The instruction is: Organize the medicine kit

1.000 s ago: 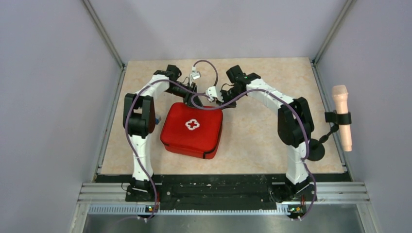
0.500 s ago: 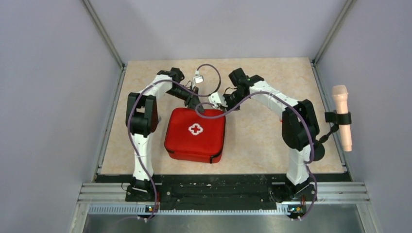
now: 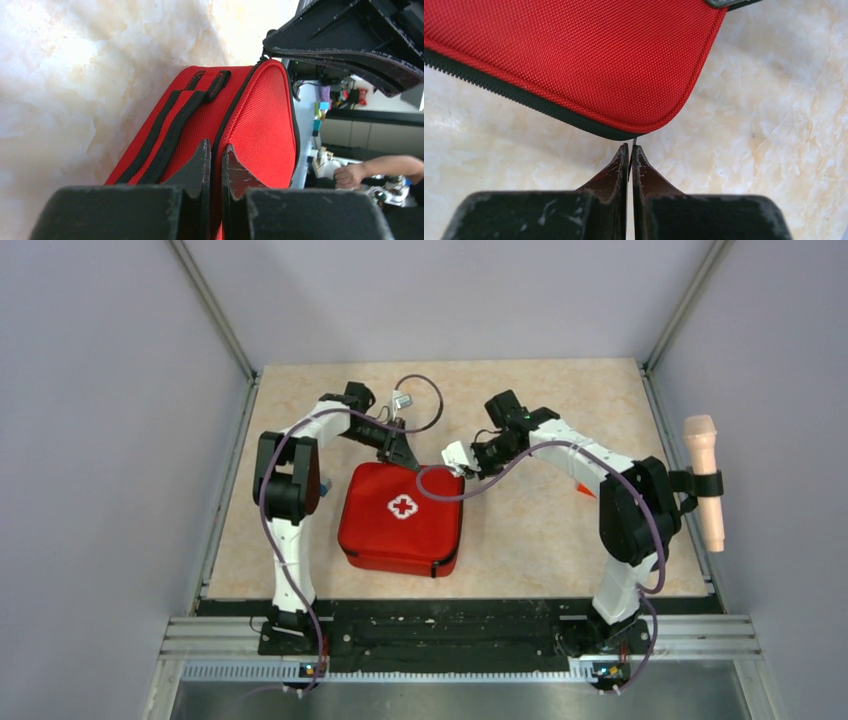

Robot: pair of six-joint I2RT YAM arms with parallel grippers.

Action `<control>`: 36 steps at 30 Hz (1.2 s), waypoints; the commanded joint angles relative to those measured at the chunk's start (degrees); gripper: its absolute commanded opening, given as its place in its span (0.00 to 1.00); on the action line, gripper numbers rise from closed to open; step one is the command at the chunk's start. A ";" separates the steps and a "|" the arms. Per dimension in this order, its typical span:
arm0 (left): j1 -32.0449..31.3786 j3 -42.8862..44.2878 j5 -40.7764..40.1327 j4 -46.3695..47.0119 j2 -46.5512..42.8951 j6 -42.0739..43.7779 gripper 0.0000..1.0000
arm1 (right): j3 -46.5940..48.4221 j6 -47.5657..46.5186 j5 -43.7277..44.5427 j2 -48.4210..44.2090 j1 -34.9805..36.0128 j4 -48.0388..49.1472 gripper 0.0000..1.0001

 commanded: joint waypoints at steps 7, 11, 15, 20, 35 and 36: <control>8.83 -3.64 -13.80 20.84 -6.98 -21.62 0.00 | -0.71 29.76 -6.91 -0.76 -0.23 -4.70 0.00; 8.82 -3.68 -8.18 20.97 -7.48 -19.55 0.42 | 5.88 28.85 -3.11 3.40 0.08 -2.51 0.00; 8.27 -1.79 -5.31 21.07 -5.06 -15.99 0.72 | 11.66 21.36 -0.51 7.81 0.30 -2.42 0.00; 4.94 4.00 -2.09 17.63 0.39 -10.56 0.72 | 16.33 18.80 0.53 12.12 0.65 -0.30 0.00; -3.01 0.93 1.44 17.29 1.75 -9.12 0.57 | 20.57 23.39 1.72 13.74 1.35 5.03 0.00; -3.30 1.17 1.13 16.50 2.12 -8.39 0.55 | 20.45 23.72 1.98 13.69 1.35 5.70 0.00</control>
